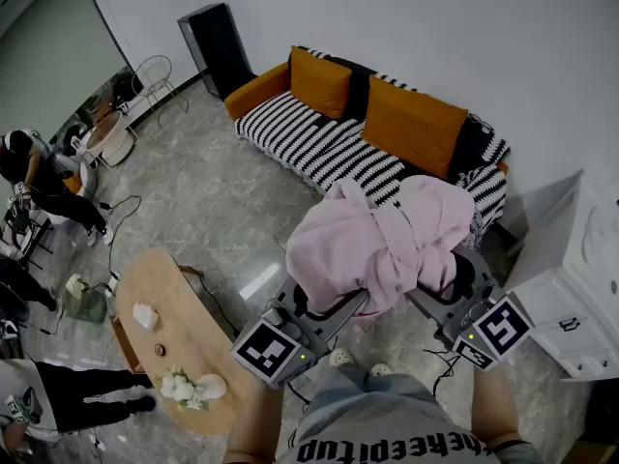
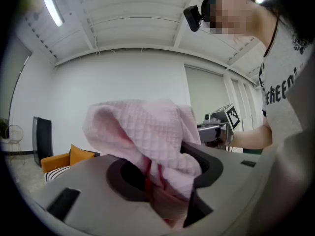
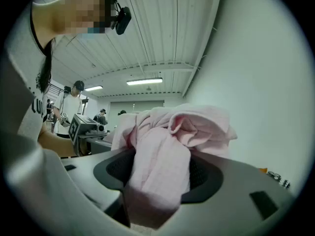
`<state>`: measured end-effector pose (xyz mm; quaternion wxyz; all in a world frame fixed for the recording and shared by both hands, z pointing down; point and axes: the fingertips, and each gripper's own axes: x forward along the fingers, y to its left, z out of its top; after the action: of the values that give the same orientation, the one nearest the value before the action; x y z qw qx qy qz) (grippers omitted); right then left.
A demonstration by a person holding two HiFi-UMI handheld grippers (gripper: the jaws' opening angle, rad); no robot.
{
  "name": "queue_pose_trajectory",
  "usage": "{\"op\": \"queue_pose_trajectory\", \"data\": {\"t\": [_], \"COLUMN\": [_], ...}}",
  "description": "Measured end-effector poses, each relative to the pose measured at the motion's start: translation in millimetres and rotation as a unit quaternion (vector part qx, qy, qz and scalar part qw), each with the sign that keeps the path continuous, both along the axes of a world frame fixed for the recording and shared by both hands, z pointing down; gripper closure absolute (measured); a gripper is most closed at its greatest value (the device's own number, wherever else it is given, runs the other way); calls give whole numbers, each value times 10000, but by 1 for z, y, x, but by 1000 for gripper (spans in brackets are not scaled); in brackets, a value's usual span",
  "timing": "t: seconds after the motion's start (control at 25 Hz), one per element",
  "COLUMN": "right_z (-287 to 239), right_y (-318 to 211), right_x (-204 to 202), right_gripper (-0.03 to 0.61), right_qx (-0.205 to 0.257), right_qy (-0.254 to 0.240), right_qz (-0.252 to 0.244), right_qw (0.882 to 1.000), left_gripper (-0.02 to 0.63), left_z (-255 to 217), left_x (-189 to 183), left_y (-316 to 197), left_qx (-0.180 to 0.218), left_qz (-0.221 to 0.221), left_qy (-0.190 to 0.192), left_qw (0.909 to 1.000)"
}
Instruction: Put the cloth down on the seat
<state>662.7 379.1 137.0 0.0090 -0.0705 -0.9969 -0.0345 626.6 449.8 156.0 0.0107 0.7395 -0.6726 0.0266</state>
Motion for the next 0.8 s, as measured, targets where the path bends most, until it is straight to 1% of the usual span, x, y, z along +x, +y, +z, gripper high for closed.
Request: {"op": "queue_pose_trajectory", "data": {"t": [0.44, 0.8], "right_z": [2, 5], "right_y": [7, 6], "right_x": [-4, -19], "right_gripper": [298, 298], "right_qx": [-1, 0], "right_qy": [31, 114], "right_qz": [45, 100], "right_qw": [10000, 9999], "left_gripper": [389, 388], "left_z": [1, 3], "left_x": [-4, -20], "left_y": [7, 5], "left_qx": [-38, -83], "left_qz": [28, 79], "left_qy": [1, 7], "left_qw": [10000, 9999]}}
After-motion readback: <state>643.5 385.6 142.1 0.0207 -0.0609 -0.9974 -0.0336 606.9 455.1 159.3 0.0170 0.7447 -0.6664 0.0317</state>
